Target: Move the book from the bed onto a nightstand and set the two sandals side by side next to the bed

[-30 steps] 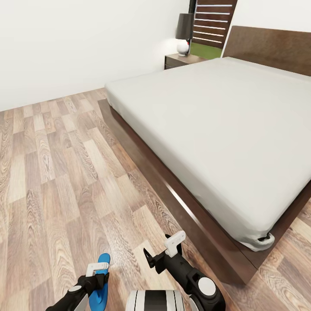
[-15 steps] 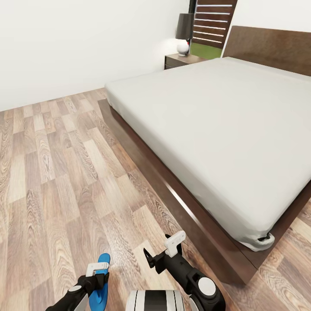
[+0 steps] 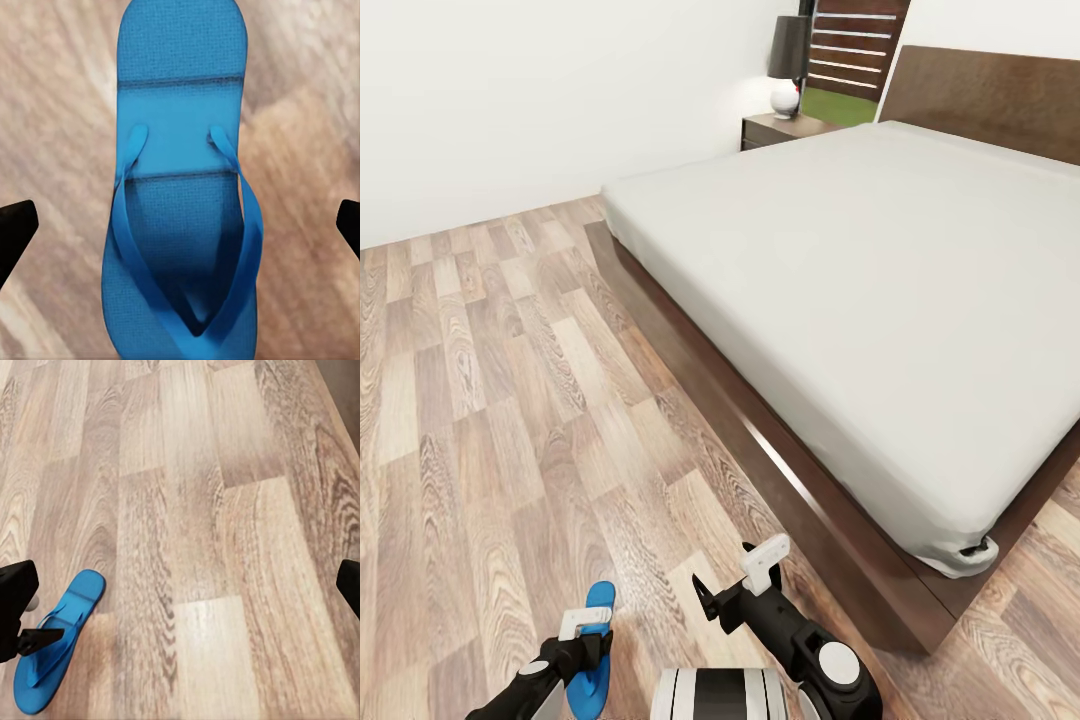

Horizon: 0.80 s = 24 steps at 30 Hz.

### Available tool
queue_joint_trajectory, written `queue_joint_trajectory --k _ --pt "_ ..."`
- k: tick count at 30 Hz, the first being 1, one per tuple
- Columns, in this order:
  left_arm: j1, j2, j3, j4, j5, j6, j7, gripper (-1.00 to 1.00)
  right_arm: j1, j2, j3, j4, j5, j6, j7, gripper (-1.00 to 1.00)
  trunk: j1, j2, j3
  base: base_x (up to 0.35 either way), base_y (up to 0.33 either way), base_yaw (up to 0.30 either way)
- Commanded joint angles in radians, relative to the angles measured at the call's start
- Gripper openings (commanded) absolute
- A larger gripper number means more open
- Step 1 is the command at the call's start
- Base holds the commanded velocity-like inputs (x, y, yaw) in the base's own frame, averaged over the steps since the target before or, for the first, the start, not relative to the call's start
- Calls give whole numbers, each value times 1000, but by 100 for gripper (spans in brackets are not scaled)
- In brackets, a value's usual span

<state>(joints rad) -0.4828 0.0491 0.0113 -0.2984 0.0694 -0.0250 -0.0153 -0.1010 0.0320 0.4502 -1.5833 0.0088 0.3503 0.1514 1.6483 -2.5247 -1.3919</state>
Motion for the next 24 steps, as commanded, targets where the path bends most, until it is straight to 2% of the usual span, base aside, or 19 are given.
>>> queue_joint_trajectory --k 1,18,24 --pt "0 0 1 1 7 -3 -2 100 0 0 -1 -1 1 6 4 100 0 0 -1 0 0 0" --pt "0 0 1 1 7 -6 -2 100 0 0 -1 -1 1 6 4 100 0 0 -1 0 0 0" --pt "0 0 1 2 7 -17 -1 100 0 1 0 -1 2 6 4 100 3 -2 -24 0 0 0"
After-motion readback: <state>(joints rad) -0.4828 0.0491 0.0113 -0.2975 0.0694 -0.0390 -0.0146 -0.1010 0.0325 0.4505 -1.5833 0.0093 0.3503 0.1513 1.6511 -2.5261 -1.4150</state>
